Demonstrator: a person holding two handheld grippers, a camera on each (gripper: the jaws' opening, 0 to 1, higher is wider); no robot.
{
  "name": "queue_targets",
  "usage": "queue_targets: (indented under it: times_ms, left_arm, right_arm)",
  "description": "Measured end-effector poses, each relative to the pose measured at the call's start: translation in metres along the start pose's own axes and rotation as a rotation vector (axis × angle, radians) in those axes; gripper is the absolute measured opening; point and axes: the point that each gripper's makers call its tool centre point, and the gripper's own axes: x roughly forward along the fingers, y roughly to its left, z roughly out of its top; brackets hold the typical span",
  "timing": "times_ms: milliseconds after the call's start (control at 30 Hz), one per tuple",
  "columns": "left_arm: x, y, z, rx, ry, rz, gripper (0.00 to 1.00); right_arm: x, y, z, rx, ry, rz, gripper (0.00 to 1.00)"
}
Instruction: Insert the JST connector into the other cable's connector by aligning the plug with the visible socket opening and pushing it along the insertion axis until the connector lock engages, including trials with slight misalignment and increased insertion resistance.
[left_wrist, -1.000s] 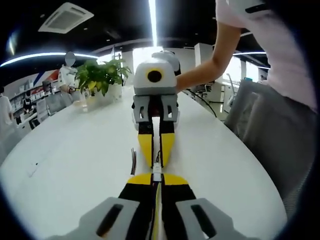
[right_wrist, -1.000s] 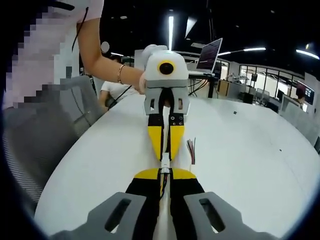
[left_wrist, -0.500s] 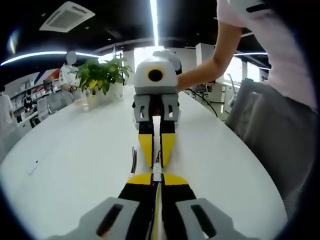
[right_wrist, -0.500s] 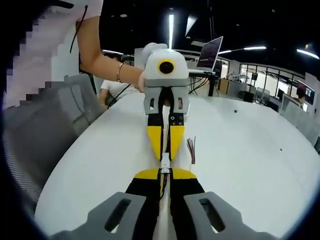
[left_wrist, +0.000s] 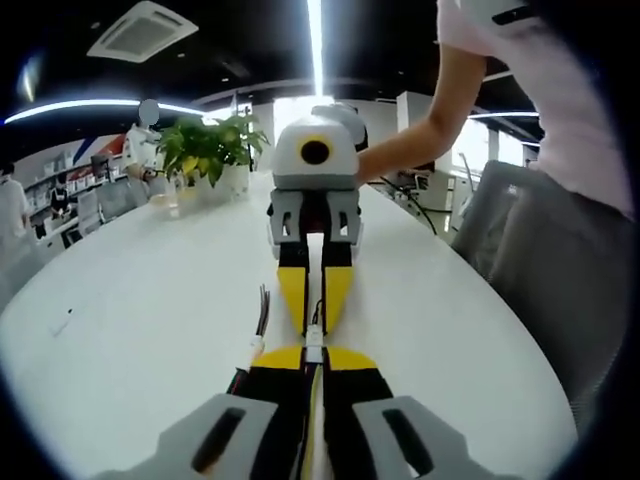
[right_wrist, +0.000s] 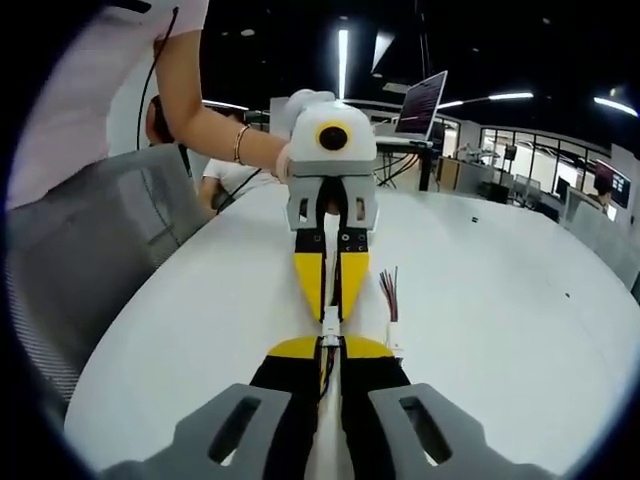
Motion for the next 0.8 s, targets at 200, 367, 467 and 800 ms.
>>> queue_targets:
  times_ms: [200,367,467,800]
  left_arm:
    - [0.005,-0.004,-0.001,-0.001,0.006,0.006,0.0]
    - [0.006,-0.004,-0.004,-0.007,0.006,0.013,0.0]
    - [0.007,-0.004,-0.006,-0.012,0.011,0.018,0.0]
    - [0.008,-0.003,-0.011,-0.019,0.022,0.026,0.0]
  right_arm:
    - [0.002,-0.001,-0.006,0.015,0.007,-0.014,0.04]
    - [0.003,-0.001,-0.01,0.007,0.015,-0.019,0.04]
    - [0.004,-0.001,-0.011,0.012,0.02,-0.023,0.04]
    - [0.006,-0.001,-0.017,0.024,0.021,-0.031,0.04]
